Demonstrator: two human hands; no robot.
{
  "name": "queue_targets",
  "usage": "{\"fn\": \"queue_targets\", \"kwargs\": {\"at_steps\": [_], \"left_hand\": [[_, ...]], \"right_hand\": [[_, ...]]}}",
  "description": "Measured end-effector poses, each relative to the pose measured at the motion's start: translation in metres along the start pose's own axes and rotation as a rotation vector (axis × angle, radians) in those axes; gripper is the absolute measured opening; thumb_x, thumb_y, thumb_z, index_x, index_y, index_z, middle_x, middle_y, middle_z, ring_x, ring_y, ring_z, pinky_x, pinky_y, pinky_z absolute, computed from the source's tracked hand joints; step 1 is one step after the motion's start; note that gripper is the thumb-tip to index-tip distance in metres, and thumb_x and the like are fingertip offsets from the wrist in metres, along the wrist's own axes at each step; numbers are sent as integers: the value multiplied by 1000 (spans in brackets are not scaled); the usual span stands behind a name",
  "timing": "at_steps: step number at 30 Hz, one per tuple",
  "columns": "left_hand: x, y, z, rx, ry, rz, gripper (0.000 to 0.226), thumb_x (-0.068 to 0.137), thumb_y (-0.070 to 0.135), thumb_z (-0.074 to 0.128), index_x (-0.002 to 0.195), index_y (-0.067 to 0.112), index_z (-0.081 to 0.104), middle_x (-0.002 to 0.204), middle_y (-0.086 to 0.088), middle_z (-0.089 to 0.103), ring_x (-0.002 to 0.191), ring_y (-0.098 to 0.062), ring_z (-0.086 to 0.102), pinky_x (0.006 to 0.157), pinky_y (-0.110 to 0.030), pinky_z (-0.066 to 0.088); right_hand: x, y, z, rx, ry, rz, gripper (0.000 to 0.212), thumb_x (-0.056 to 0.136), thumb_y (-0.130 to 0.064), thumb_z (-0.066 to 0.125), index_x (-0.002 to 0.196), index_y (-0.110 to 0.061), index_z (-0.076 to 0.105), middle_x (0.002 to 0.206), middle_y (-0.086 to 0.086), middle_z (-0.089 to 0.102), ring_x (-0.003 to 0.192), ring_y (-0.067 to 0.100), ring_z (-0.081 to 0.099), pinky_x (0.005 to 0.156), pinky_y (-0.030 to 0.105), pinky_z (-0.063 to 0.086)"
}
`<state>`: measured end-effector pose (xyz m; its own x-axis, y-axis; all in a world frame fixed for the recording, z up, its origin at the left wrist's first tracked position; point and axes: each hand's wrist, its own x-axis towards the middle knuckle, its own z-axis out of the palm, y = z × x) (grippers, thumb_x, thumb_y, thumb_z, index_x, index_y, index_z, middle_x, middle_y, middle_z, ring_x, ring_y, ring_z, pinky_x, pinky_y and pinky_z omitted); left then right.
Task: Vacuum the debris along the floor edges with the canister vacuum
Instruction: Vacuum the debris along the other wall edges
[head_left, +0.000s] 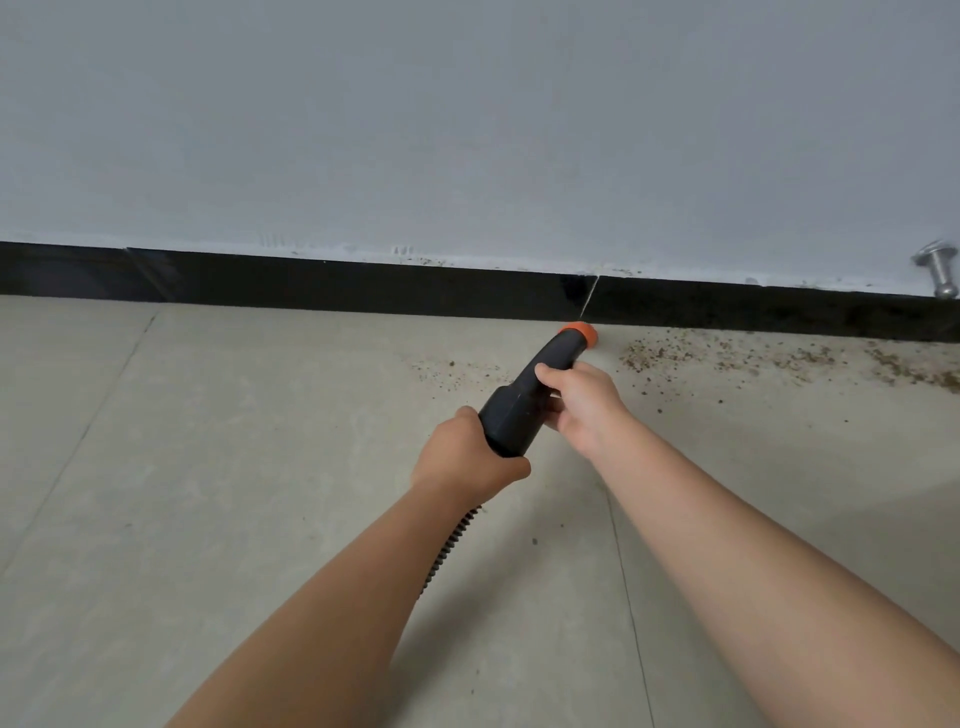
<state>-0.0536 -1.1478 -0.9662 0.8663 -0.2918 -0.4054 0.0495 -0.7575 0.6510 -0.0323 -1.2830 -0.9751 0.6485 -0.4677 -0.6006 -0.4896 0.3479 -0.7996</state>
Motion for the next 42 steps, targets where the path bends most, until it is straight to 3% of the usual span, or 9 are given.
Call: {"fn": "queue_targets", "kwargs": {"at_steps": [5, 15, 21, 26, 32, 38, 42], "left_hand": [[-17, -39, -41, -26, 89, -68, 36, 72, 28, 70, 92, 14, 43, 76, 4, 50, 62, -9, 51, 51, -23, 42], [-74, -136, -131, -115, 408, -310, 33, 72, 22, 70, 91, 11, 47, 74, -2, 56, 57, -10, 51, 45, -22, 34], [-87, -175, -159, -151, 485, -396, 32, 71, 23, 69, 90, 9, 47, 81, -10, 63, 60, -15, 55, 49, -25, 41], [-71, -184, -163, -101, 408, -385, 33, 73, 25, 69, 92, 11, 45, 74, 1, 53, 59, -10, 50, 47, -23, 36], [-50, -175, -148, -61, 336, -352, 36, 71, 26, 69, 93, 12, 44, 73, 4, 50, 59, -7, 48, 47, -22, 35], [-41, -163, -144, -15, 246, -278, 35, 71, 27, 70, 91, 14, 44, 73, 6, 48, 60, -5, 46, 48, -21, 34], [-55, -158, -148, -15, 273, -249, 34, 71, 26, 71, 90, 13, 47, 75, 2, 54, 61, -7, 49, 48, -20, 35]], "right_hand": [[-24, 5, 56, -25, -136, -34, 41, 90, -5, 58, 129, -6, 46, 121, 8, 58, 113, 30, 56, 92, 40, 50], [-83, 42, 222, -181, -478, -20, 53, 88, -15, 60, 137, -9, 39, 133, 11, 51, 116, 31, 53, 94, 44, 49], [-104, 60, 279, -247, -587, 4, 58, 91, -16, 56, 143, -8, 31, 138, 11, 45, 121, 31, 48, 97, 45, 47], [-93, 63, 281, -252, -519, 25, 58, 90, -17, 58, 142, -11, 34, 136, 11, 48, 118, 32, 51, 94, 46, 50], [-68, 60, 257, -210, -471, 12, 41, 94, -12, 53, 133, -10, 43, 131, 8, 52, 117, 30, 53, 96, 44, 48], [-60, 55, 229, -96, -379, 47, 47, 91, -11, 57, 136, -8, 43, 131, 11, 53, 116, 32, 54, 93, 41, 51], [-67, 57, 218, 53, -456, 102, 49, 90, -10, 59, 135, -2, 41, 127, 14, 54, 111, 32, 57, 85, 37, 52]]}}
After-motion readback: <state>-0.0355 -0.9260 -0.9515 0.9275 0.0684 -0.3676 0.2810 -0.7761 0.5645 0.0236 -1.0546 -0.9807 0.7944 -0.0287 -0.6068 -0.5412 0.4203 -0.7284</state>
